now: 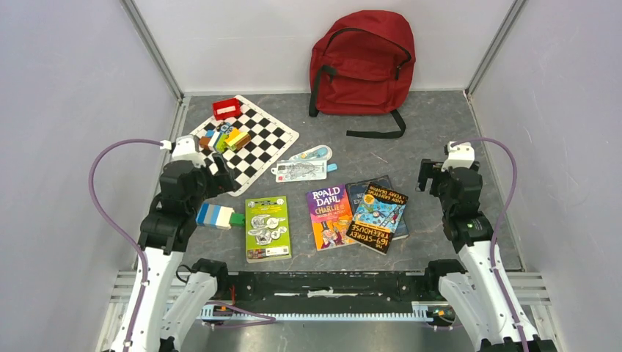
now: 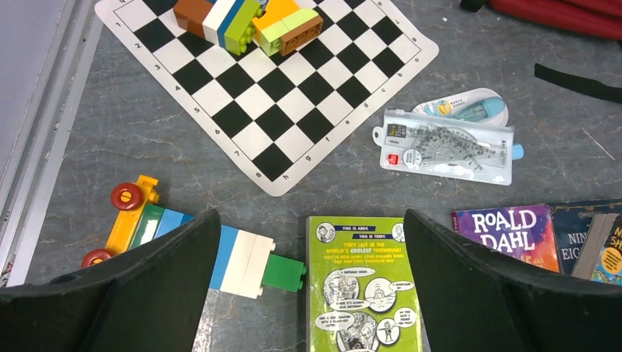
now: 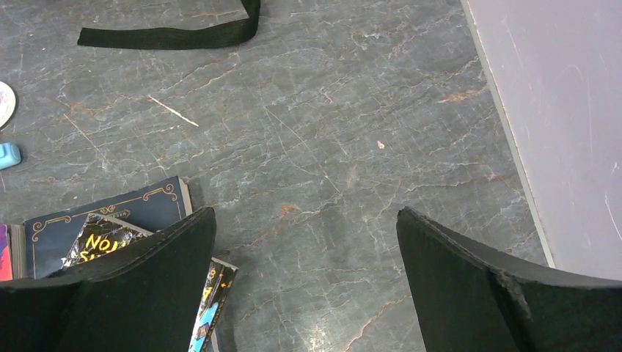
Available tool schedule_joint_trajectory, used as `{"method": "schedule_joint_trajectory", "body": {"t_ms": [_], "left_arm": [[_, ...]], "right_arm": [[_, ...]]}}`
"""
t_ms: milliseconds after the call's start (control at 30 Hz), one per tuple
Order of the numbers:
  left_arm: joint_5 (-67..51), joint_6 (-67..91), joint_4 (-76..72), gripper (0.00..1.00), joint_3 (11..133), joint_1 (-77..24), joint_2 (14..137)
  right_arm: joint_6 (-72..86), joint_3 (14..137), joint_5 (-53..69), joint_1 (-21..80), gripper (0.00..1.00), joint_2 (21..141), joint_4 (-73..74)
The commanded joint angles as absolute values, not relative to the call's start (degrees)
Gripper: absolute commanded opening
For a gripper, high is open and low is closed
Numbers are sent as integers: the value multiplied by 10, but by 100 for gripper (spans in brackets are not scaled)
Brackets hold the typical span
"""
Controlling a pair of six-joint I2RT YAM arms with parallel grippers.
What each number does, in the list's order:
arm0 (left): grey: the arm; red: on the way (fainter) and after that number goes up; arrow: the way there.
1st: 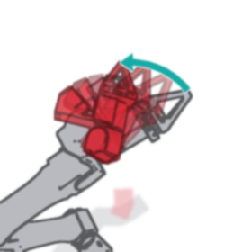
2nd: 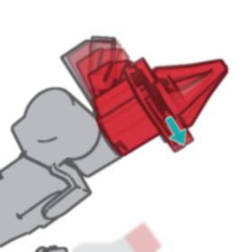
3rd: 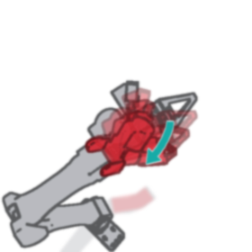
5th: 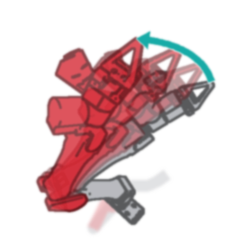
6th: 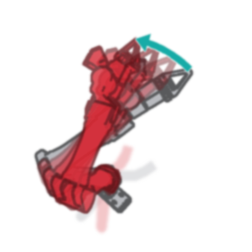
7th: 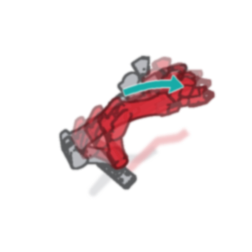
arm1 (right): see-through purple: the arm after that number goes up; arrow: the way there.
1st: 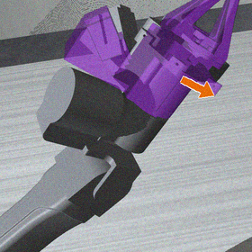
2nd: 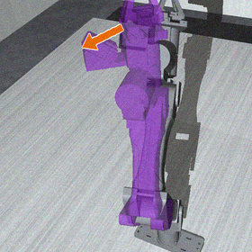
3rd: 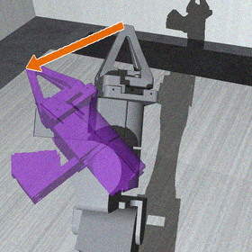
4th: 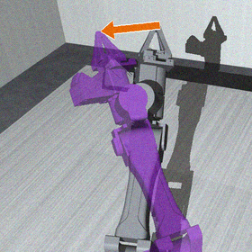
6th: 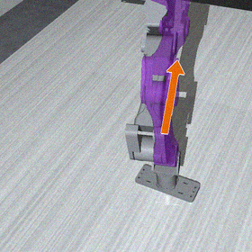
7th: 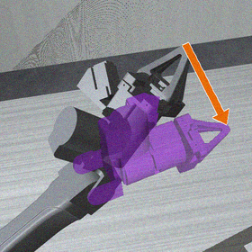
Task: Pack the student bag
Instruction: Pick up the student bag at the center of the board.
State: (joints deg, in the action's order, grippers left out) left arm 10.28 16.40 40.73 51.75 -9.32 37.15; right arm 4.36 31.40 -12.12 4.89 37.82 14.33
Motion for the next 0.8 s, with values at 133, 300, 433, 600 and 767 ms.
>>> {"method": "schedule_joint_trajectory", "body": {"t_ms": [133,300,433,600,767], "left_arm": [[78,155,325,100,557,-91,453],[95,148,168,100,547,-91,498],[97,142,126,100,550,-90,536],[120,174,212,100,582,-90,581],[40,162,232,100,599,-90,604]], "right_arm": [[41,348,-117,51,98,405,106],[33,367,-92,51,98,461,68],[24,413,-87,51,98,533,36],[38,504,-54,51,98,640,-12],[-13,593,23,50,98,753,-96]]}}
